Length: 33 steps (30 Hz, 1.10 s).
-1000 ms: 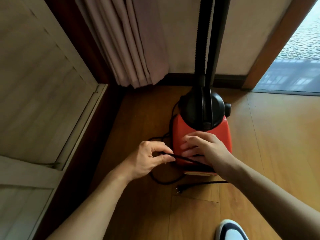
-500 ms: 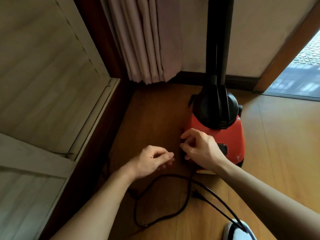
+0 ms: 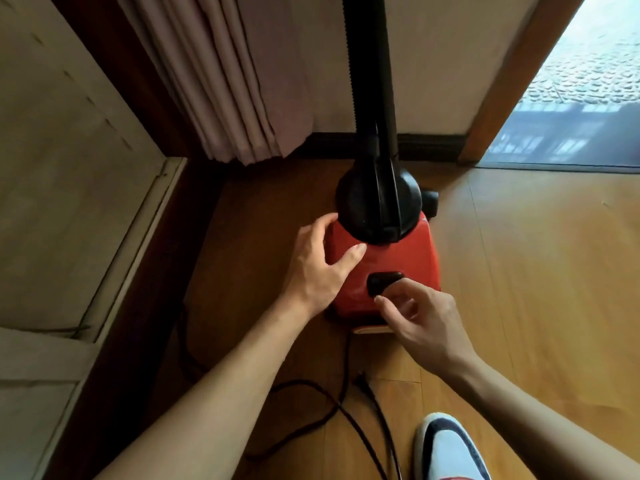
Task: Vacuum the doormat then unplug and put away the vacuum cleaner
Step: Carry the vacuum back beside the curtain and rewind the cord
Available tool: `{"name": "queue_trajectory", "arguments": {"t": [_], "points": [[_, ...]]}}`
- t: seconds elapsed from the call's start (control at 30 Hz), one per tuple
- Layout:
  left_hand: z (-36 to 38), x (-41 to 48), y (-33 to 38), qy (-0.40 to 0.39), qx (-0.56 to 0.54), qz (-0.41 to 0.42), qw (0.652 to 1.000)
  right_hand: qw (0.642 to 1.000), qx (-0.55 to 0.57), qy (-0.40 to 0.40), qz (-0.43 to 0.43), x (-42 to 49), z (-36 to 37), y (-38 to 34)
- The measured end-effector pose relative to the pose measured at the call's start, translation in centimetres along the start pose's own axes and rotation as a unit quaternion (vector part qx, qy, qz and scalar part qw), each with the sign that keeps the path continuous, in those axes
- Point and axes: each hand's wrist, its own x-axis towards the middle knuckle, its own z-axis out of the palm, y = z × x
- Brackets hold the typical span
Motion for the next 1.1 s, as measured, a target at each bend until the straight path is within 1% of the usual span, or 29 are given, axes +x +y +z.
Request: {"name": "queue_trajectory", "arguments": {"t": [0.07,0.13,0.27,0.37,0.53,0.67,0.73,0.8,0.93,1.03,1.1], "points": [[1.1,0.8,1.2,-0.014,0.034,0.026,0.999,0.999,-0.009,0.034,0.011,0.2,-0.7,0.9],[1.7,1.4,1.4,-0.024,0.071,0.043,0.996,0.998,-0.047,0.046,0.012,0.7,-1.4,1.8],[2.2,1.5,0.1,-0.062,0.138,0.063,0.987,0.995,-0.1,0.005,-0.003,1.7,-1.6,3.1],[1.8,1.5,-0.6,-0.102,0.194,0.066,0.974,0.993,-0.114,0.004,-0.014,2.1,-1.0,3.4],[0.3,3.1,-1.0,-0.13,0.224,0.077,0.963,0.991,-0.129,0.026,-0.012,3.0,-0.5,3.2],[-0.3,3.8,-1.1,-0.151,0.229,0.088,0.958,0.991,-0.133,0.024,-0.009,3.4,-0.4,3.1],[-0.9,3.3,-1.5,-0.148,0.223,0.094,0.959,0.993,-0.118,0.015,-0.007,3.3,-0.6,3.2],[-1.6,2.4,-2.3,-0.143,0.216,0.088,0.962,0.994,-0.106,0.013,-0.008,2.7,-0.7,3.2],[-2.5,0.3,-4.5,-0.14,0.228,0.055,0.962,0.988,-0.148,0.033,-0.028,-0.2,-0.4,3.3],[-2.2,-1.6,-4.6,-0.142,0.25,0.052,0.956,0.986,-0.165,-0.018,-0.02,-2.9,0.1,3.4],[-2.3,-2.9,-4.5,-0.141,0.29,0.079,0.943,0.983,-0.179,-0.048,-0.007,-4.5,1.2,3.7]]}}
